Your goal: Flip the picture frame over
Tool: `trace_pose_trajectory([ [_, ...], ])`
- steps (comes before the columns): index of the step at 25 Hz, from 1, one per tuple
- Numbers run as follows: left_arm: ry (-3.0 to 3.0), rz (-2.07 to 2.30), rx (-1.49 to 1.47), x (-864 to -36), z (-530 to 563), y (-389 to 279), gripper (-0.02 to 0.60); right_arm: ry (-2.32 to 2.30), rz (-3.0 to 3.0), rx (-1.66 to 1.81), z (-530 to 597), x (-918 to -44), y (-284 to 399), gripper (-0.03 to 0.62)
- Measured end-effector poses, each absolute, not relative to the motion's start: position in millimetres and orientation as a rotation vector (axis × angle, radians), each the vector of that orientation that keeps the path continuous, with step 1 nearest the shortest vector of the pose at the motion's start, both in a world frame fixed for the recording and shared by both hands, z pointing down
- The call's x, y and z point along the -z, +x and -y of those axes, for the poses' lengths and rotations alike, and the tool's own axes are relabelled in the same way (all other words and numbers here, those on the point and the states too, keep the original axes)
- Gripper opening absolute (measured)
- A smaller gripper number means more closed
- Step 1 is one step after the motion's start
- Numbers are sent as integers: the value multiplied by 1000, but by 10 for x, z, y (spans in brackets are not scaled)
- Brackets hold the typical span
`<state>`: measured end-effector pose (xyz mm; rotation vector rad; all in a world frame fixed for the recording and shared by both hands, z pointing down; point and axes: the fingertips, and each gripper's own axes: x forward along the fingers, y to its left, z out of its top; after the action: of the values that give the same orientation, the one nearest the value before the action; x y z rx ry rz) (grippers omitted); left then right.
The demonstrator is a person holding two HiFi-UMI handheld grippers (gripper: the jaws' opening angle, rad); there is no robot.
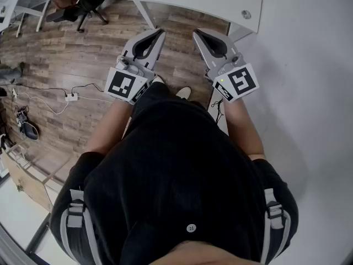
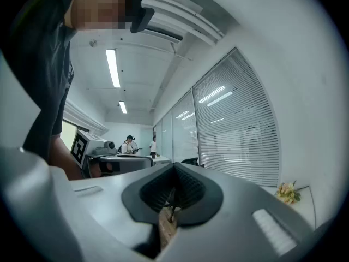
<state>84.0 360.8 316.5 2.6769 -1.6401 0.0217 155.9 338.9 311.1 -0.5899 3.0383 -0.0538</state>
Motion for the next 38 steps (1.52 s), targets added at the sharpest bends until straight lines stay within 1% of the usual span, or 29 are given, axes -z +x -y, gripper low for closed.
trace_pose_trajectory([
  [21, 2655, 1594, -89, -3421, -3488, 876, 5, -625, -3050, 157, -3283, -3328, 1591, 11],
  [26, 2654, 1594, -85, -3408, -3483, 854, 5, -649, -3057, 133, -3274, -3328, 1597, 13],
  [27, 2656, 1596, -91, -3405, -3486, 855, 5, -654, -3055, 141, -3270, -3327, 1601, 28],
  [28, 2659, 1597, -98, -3402, -3487, 858, 5, -660, -3050, 157, -3265, -3327, 1605, 61],
  [35, 2659, 1604, -118, -3392, -3487, 842, 5, -673, -3044, 189, -3238, -3351, 1608, 163],
  [38, 2658, 1611, -121, -3368, -3484, 827, 5, -691, -3040, 195, -3213, -3343, 1612, 223],
])
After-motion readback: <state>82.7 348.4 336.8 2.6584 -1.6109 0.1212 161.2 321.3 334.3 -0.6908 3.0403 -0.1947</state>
